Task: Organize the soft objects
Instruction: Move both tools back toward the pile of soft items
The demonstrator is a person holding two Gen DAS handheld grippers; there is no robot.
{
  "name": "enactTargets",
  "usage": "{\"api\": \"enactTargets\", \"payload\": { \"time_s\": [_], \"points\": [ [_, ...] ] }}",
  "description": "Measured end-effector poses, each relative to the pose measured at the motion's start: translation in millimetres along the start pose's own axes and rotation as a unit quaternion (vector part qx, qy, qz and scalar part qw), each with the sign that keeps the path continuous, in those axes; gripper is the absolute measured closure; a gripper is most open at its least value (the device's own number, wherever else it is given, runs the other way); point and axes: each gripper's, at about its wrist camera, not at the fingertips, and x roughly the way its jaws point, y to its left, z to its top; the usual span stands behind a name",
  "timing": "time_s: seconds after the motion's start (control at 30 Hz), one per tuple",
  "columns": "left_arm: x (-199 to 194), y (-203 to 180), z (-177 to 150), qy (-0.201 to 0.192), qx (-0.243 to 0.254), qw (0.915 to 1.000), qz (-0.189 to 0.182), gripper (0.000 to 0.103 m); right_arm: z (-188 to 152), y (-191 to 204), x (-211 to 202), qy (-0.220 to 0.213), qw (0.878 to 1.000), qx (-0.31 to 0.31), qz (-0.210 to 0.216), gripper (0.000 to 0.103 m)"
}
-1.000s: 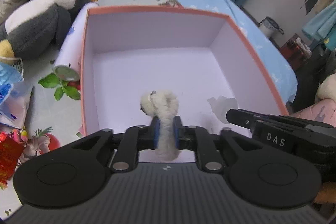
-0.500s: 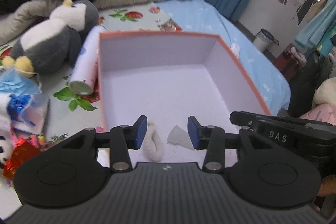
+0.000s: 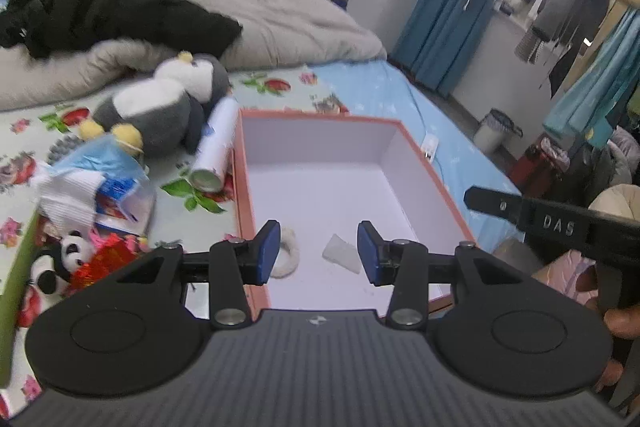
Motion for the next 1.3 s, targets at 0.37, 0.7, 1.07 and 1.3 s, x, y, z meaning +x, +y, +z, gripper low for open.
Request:
{"api": "enactTargets", "payload": {
  "time_s": [0.37, 0.7, 1.07, 1.3],
  "points": [
    [-99.0, 6.8, -32.1, -0.082, -0.005, 0.9961, 0.033, 0.055, -24.3, 48.8, -55.0, -0.043, 0.997, -0.035, 0.058, 0.088],
    [-160.7, 27.8, -81.4, -0.117, -0.035, 0.9885, 0.089, 0.055, -51.7, 85.9, -70.4, -0.044, 0.991, -0.068, 0.11, 0.088],
    [-182.1, 74.4, -139.0, -0.104, -0.096, 0.9798, 0.141, 0.055, -95.4, 128.2, -50.9, 0.008, 0.983, -0.096, 0.156, 0.088],
    [-168.8, 103.4, -163.6, -0.07, -0.132, 0.9764, 0.156, 0.055, -119.4, 146.0, -30.0, 0.044, 0.98, -0.107, 0.162, 0.088]
  ]
}}
